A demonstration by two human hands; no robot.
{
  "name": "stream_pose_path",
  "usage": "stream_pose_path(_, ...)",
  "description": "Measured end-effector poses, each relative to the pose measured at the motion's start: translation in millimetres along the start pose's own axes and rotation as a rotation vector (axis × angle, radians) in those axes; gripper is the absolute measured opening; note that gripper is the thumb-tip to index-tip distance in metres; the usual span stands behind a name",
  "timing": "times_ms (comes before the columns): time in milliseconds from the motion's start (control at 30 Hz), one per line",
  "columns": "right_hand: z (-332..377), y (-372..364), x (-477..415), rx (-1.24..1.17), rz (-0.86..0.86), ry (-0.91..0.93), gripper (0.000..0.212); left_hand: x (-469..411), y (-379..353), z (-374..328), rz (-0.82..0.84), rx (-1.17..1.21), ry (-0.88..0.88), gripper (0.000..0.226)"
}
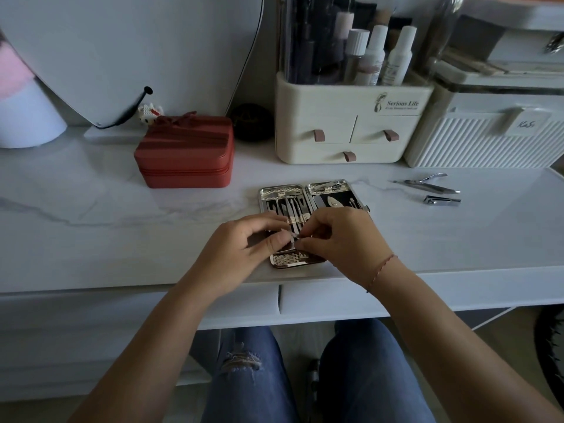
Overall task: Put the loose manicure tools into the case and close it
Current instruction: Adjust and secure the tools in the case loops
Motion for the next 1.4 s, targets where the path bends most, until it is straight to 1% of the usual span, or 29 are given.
stream_pose_path(100, 0, -1, -4, 0.017, 0.025, 0.009, 0.013, 1, 0, -1, 0.005, 0.009, -0.005, 0.031)
stream_pose_path(167, -3, 1, -5, -0.017, 0.072, -0.010, 0.014, 1, -1, -1, -0.011, 0.020, 0.002, 0.026)
stream_pose_path(233, -5, 4, -5, -0.036, 0.121, -0.023, 0.012, 1, -1, -1, -0.019, 0.017, 0.000, 0.026)
stream_pose_path(300, -7, 6, -5, -0.041, 0.124, -0.020, 0.010, 2, -1, -1, -0.015, 0.023, -0.005, 0.027)
stream_pose_path(333, -7, 5, -5, -0.046, 0.108, -0.017, 0.008, 2, -1, -1, -0.016, 0.020, -0.004, 0.024)
stream_pose_path(400, -7, 2, -3, -0.067, 0.056, -0.003, 0.007, 2, -1, -1, -0.031, -0.018, -0.003, 0.013)
stream_pose_path(433, -7, 0, -2, -0.081, 0.028, 0.005, 0.007, 2, -2, 0, -0.041, -0.038, -0.004, 0.011)
stream_pose_path(533, -12, 4, 3, -0.157, -0.055, -0.001, 0.005, 3, -2, 0, -0.045, -0.070, -0.006, 0.012)
stream_pose_path(600, -26, 20, 3, -0.176, -0.166, -0.026, 0.004, 3, -2, 1, -0.049, -0.099, -0.015, 0.012)
stream_pose_path(700, -61, 62, 4, -0.040, -0.392, -0.086, 0.006, 1, -3, 0, -0.063, -0.120, -0.024, 0.010)
stream_pose_path(733, -75, 77, 5, 0.019, -0.447, -0.106, 0.005, 1, -3, -1, -0.062, -0.116, -0.024, 0.008)
stream_pose_path(800, -101, 102, 6, 0.151, -0.505, -0.165, 0.013, 2, -3, -3, -0.056, -0.094, -0.018, 0.015)
stream_pose_path(867, -123, 119, 5, 0.264, -0.489, -0.232, 0.022, 2, -3, -3, -0.059, -0.082, -0.017, 0.018)
stream_pose_path(933, -137, 126, 4, 0.321, -0.435, -0.274, 0.024, 2, -4, -3, -0.070, -0.100, -0.018, 0.012)
stream_pose_path(1000, -145, 127, 1, 0.331, -0.404, -0.285, 0.023, 1, -4, -2, -0.082, -0.126, -0.020, 0.008)
stream_pose_path(1233, -138, 115, -5, 0.312, -0.353, -0.281, 0.011, 2, -5, -3, -0.087, -0.131, -0.021, 0.009)
stream_pose_path(1333, -111, 102, -1, 0.134, -0.368, -0.215, 0.011, 4, -4, -6, -0.103, -0.128, -0.046, 0.013)
stream_pose_path(1400, -82, 85, 2, -0.130, -0.300, -0.157, 0.011, 5, -3, -10, -0.147, -0.142, -0.091, 0.023)
Point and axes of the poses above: each hand's wrist, its own x-axis away from the middle knuckle, its own y-axis out of the back of the hand, z = x × y, the point moved 2 cm from there along -x, towards the middle knuckle, and after that the axes turned 3 degrees about -x, right-handed, at the moved point
